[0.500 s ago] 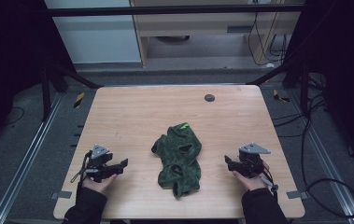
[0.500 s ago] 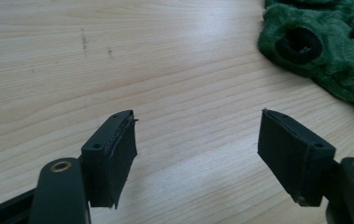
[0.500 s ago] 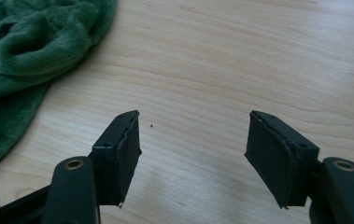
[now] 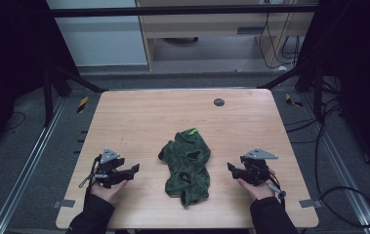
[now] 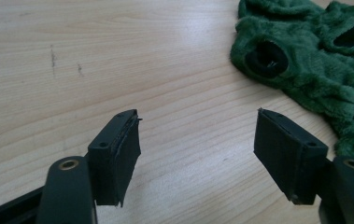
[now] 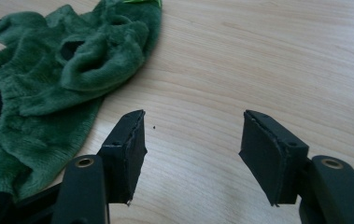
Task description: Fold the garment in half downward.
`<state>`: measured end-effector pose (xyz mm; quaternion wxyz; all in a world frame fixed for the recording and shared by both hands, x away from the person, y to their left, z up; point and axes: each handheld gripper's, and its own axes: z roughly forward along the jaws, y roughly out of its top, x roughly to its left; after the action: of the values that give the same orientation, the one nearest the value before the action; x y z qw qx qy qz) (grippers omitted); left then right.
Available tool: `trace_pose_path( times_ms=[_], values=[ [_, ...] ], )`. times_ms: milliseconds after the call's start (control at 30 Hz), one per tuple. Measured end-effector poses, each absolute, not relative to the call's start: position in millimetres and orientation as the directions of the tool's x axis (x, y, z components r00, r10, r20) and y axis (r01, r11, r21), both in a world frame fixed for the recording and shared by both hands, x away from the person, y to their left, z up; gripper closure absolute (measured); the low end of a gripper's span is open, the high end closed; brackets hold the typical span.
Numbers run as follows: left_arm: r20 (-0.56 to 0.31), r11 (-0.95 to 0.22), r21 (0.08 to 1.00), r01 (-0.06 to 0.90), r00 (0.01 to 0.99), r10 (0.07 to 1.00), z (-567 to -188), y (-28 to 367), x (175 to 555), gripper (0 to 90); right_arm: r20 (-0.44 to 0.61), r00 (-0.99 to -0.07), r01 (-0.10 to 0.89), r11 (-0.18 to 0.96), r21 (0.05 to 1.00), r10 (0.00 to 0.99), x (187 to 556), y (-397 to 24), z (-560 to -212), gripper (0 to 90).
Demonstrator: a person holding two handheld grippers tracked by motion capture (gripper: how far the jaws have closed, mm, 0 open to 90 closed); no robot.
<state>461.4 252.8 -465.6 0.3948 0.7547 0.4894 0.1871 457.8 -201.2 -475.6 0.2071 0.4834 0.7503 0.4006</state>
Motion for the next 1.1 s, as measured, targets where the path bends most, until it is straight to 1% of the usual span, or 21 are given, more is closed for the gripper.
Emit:
trace_pose_path(
  times_ms=[133,167,300,467,667,1100],
  values=[
    [-0.084,-0.226,0.787,0.574,0.463,0.882,-459.4,252.2,464.3,33.0,0.082,-0.455,0.553,0.209,0.806,0.887,460.2,-198.1,-471.1,40.0],
    [-0.084,-0.228,0.786,0.574,0.465,0.882,-457.8,252.2,465.5,33.6,0.072,-0.449,0.546,0.210,0.811,0.891,461.1,-197.8,-470.1,40.4],
    [-0.083,-0.231,0.793,0.564,0.475,0.876,-451.5,250.1,470.1,35.4,0.088,-0.444,0.547,0.192,0.815,0.891,465.5,-197.7,-465.4,41.2],
    [-0.083,-0.237,0.799,0.553,0.491,0.867,-443.8,244.3,477.8,35.8,0.097,-0.451,0.540,0.185,0.821,0.887,471.4,-196.6,-458.5,42.2],
    [-0.087,-0.236,0.808,0.541,0.505,0.859,-431.8,234.8,492.5,35.6,0.119,-0.464,0.539,0.173,0.825,0.878,480.7,-190.2,-450.4,45.5],
    [-0.086,-0.253,0.800,0.544,0.521,0.849,-428.0,217.8,512.5,36.4,0.131,-0.495,0.534,0.181,0.826,0.859,499.5,-172.5,-439.9,49.3]
  ],
)
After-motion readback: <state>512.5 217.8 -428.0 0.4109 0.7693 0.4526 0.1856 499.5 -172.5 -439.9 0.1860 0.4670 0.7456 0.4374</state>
